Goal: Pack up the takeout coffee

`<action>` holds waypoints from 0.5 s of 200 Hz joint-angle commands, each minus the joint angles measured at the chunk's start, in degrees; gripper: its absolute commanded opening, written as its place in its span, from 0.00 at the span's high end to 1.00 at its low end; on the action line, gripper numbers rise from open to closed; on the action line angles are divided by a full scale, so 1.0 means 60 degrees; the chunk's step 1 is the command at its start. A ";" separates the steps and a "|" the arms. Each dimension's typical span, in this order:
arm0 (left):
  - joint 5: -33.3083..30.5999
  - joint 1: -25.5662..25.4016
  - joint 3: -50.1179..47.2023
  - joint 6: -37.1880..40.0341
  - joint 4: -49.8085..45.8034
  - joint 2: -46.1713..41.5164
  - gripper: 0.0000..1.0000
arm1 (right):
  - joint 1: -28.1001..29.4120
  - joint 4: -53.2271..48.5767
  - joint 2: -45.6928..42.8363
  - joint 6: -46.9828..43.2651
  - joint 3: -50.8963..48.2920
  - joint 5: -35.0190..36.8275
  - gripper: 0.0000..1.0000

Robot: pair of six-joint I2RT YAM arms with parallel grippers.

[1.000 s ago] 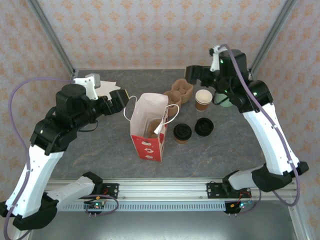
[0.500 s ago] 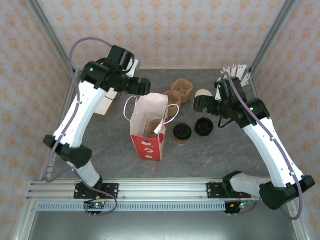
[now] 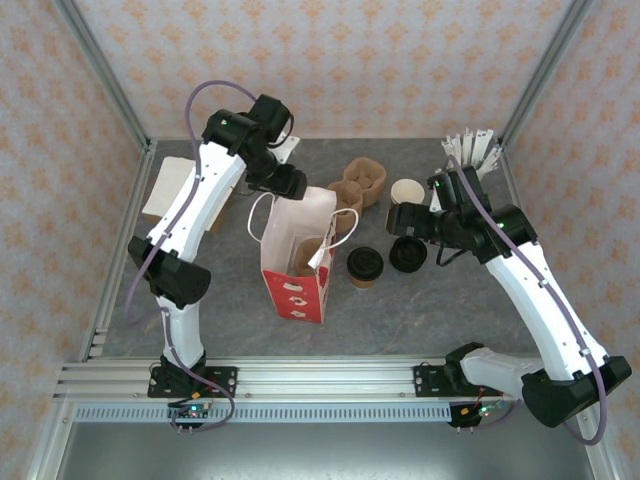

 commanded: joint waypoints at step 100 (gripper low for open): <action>-0.0846 0.0037 -0.0373 -0.0312 -0.0215 -0.0720 0.94 | -0.0023 -0.0489 0.0439 0.0525 -0.0293 -0.0217 0.01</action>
